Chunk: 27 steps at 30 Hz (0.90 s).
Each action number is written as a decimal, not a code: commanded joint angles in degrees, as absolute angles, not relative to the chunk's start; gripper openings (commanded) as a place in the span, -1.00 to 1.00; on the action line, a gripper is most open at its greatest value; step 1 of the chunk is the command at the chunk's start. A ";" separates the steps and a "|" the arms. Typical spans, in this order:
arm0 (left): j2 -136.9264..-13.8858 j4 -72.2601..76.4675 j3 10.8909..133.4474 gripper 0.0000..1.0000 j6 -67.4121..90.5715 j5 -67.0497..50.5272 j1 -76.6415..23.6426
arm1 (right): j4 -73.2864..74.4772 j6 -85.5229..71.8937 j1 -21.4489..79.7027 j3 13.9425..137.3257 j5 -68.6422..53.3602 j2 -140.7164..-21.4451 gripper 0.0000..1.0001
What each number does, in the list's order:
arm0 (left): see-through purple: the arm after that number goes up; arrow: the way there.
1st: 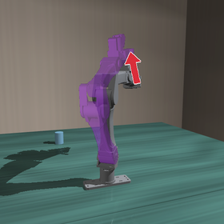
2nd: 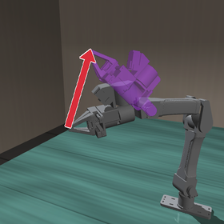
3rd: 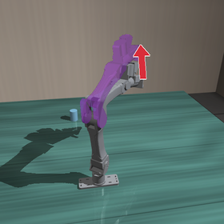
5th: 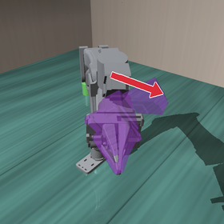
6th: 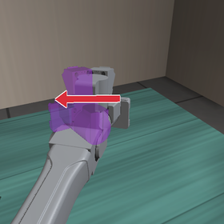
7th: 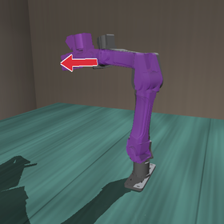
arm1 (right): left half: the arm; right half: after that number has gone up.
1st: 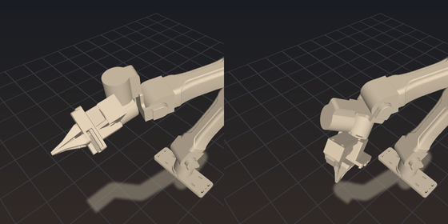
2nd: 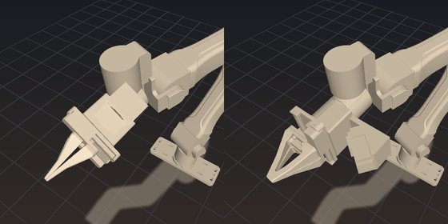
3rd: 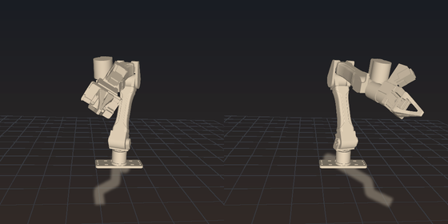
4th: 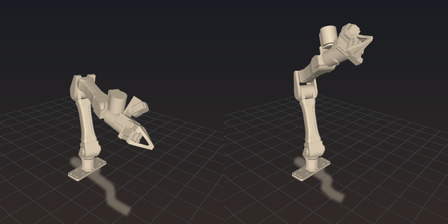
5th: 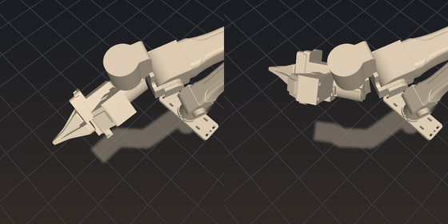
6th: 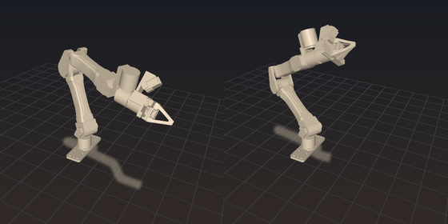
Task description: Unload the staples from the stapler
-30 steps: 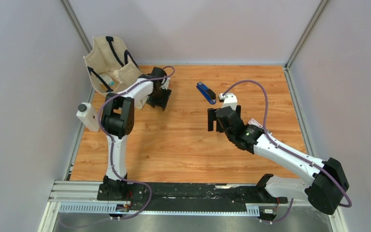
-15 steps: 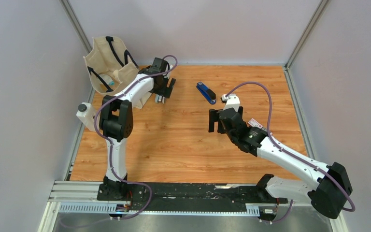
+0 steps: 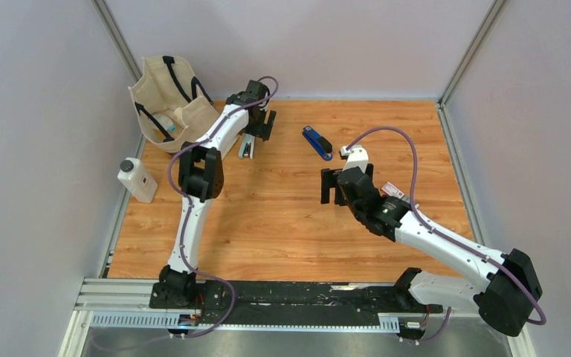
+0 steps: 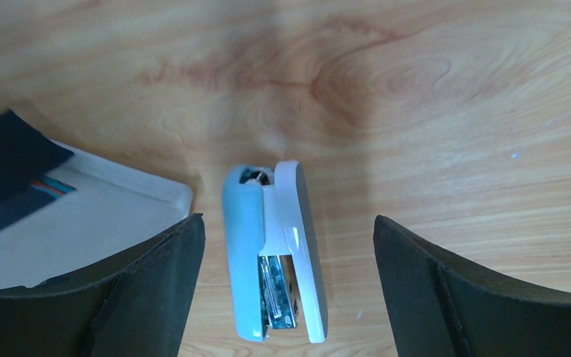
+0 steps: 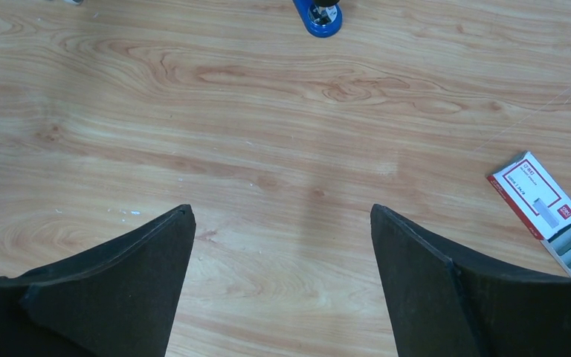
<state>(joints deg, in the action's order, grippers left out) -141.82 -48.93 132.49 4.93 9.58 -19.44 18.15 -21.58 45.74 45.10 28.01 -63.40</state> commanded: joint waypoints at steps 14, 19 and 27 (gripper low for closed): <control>-143.09 -52.82 131.40 0.58 11.25 5.63 -17.93 | 14.59 -20.04 45.97 45.18 29.18 -64.16 0.75; -143.35 -53.17 131.05 0.30 10.37 5.54 -17.75 | 14.33 -20.13 45.97 45.17 28.83 -64.51 0.69; -138.44 -51.78 121.31 0.18 9.76 6.33 -17.75 | 14.24 -20.21 46.14 45.70 29.00 -64.95 0.66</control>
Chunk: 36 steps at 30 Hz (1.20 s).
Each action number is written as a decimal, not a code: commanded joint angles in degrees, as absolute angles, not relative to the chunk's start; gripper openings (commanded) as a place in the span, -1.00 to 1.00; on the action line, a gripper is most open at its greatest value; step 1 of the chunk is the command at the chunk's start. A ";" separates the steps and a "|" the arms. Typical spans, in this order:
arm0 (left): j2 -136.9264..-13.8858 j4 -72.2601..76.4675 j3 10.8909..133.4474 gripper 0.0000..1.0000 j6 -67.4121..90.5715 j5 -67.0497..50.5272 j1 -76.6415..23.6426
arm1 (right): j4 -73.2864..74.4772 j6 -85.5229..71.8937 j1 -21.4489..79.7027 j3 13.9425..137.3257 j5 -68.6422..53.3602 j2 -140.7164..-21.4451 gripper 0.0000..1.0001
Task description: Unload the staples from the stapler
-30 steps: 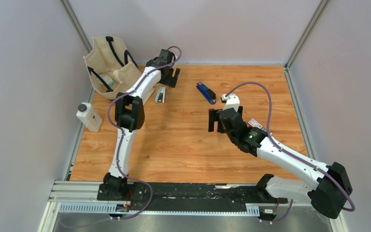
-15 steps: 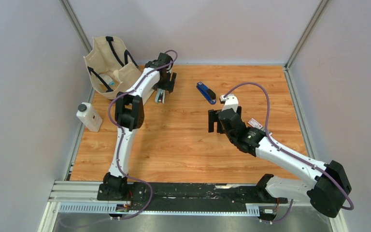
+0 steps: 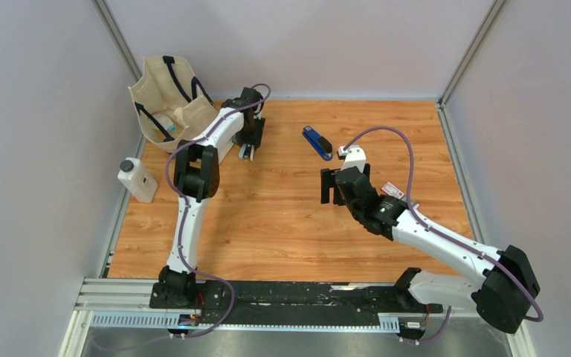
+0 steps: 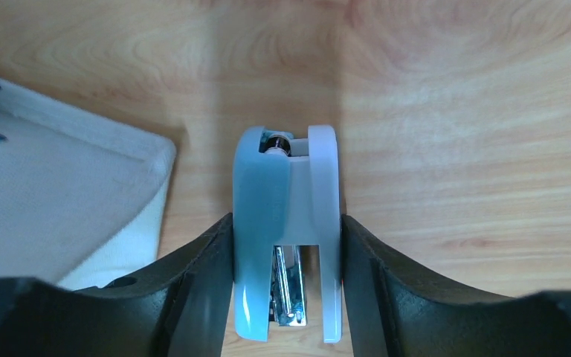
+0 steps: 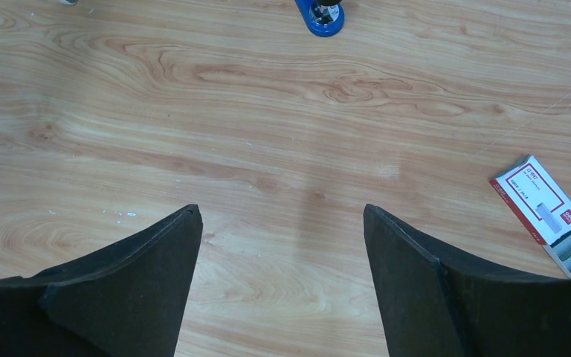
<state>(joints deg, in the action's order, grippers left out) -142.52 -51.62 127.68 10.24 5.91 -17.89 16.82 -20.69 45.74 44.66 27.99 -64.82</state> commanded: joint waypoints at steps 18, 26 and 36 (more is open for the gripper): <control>-108.66 -38.68 74.74 -0.04 8.17 4.66 -21.97 | 15.73 -23.47 46.14 43.60 25.93 -61.26 0.58; -92.47 -35.85 57.83 0.58 8.08 -2.87 -25.22 | 16.17 -23.82 48.07 43.33 25.14 -64.68 0.63; -82.98 -40.86 65.20 0.69 6.77 -12.81 -19.62 | 15.99 -27.16 52.37 49.20 25.65 -76.00 0.75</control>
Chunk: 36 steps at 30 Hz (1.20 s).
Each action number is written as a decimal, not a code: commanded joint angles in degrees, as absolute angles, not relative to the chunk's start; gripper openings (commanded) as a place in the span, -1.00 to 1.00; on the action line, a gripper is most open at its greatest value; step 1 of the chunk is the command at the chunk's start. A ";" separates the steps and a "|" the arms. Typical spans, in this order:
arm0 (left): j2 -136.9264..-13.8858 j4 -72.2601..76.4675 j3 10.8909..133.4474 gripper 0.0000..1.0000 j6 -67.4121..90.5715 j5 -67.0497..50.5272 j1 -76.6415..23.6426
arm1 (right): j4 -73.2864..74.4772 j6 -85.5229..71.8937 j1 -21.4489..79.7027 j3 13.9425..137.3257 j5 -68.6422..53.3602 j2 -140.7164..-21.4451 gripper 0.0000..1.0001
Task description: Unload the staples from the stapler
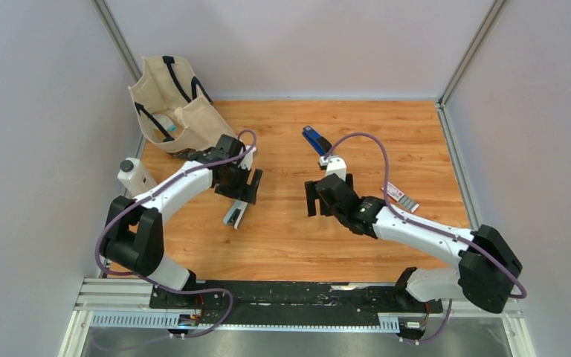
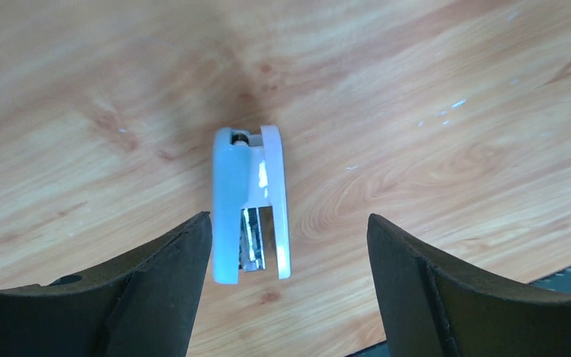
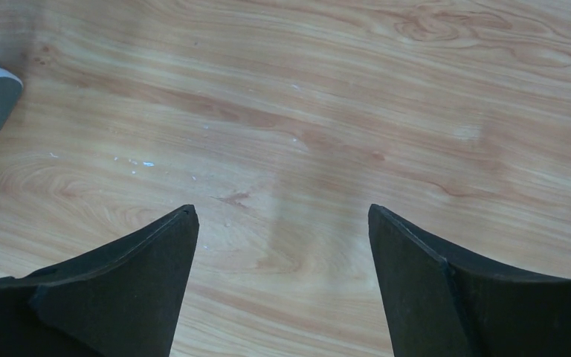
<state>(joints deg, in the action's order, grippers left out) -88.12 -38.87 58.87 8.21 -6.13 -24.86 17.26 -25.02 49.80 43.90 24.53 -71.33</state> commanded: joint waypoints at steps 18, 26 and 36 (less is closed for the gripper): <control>-69.79 -56.96 69.44 0.66 -2.55 -13.54 1.58 | 19.60 -29.35 65.65 83.58 21.62 -112.32 0.56; -69.17 -55.81 68.03 0.66 -2.64 -9.76 1.58 | 18.55 -31.46 66.53 86.66 17.67 -116.80 0.32; -69.61 -55.37 67.59 0.66 -3.69 -6.59 1.58 | 17.05 -32.43 66.45 87.02 15.91 -119.44 -0.12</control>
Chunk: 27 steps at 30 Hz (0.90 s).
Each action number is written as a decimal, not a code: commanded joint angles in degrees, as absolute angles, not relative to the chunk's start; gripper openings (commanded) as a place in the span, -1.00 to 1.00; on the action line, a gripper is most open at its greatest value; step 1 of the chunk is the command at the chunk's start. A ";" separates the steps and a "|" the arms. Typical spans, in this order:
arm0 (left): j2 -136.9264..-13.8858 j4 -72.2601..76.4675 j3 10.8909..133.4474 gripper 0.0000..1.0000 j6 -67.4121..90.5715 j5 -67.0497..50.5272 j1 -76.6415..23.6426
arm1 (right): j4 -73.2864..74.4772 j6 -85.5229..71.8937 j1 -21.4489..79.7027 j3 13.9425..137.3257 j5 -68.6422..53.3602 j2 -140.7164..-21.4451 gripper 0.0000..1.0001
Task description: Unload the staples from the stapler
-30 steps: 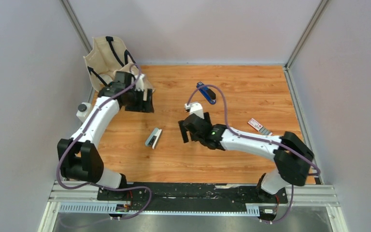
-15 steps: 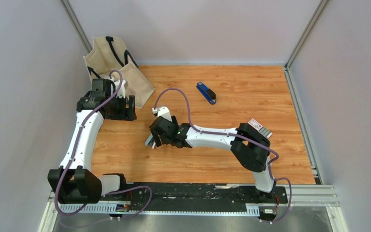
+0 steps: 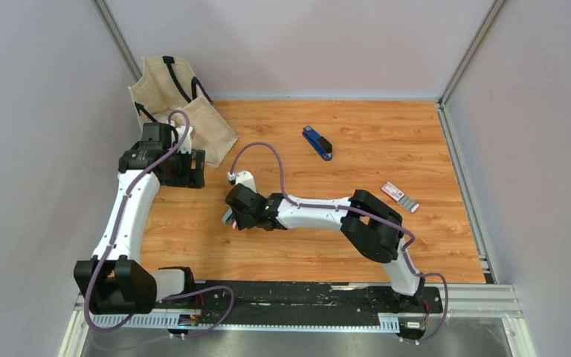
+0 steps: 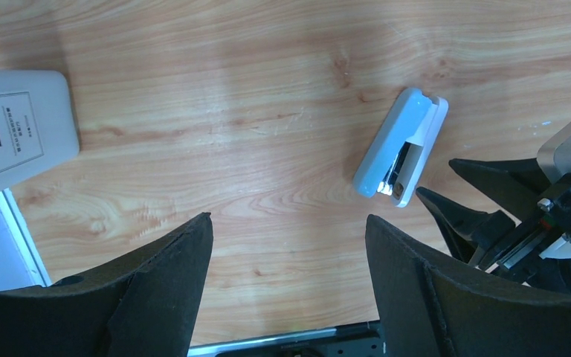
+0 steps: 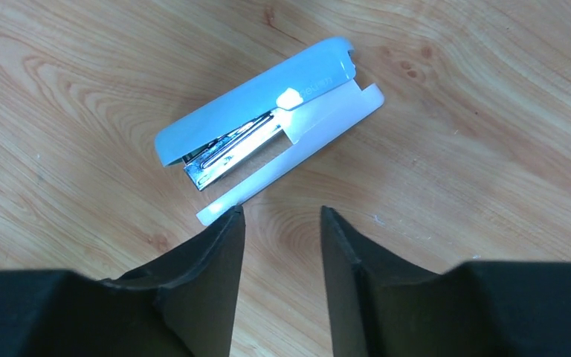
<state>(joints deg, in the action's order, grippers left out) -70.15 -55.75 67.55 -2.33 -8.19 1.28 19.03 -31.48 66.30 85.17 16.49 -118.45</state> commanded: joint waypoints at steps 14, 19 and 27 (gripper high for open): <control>-69.08 -54.67 66.62 0.67 -3.52 -7.11 1.93 | 15.73 -29.10 66.09 76.10 20.13 -109.60 0.38; -70.57 -56.77 68.90 0.67 -2.73 -9.40 6.49 | 20.29 -25.93 68.46 86.81 24.69 -113.28 0.57; -71.81 -59.94 70.23 0.66 -4.39 -14.76 14.94 | 24.96 -22.07 72.33 100.18 31.11 -123.65 0.82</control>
<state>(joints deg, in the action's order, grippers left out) -72.14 -57.58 67.83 -2.96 -11.51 12.73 22.11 -25.43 70.41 95.81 26.61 -118.87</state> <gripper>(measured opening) 0.832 0.891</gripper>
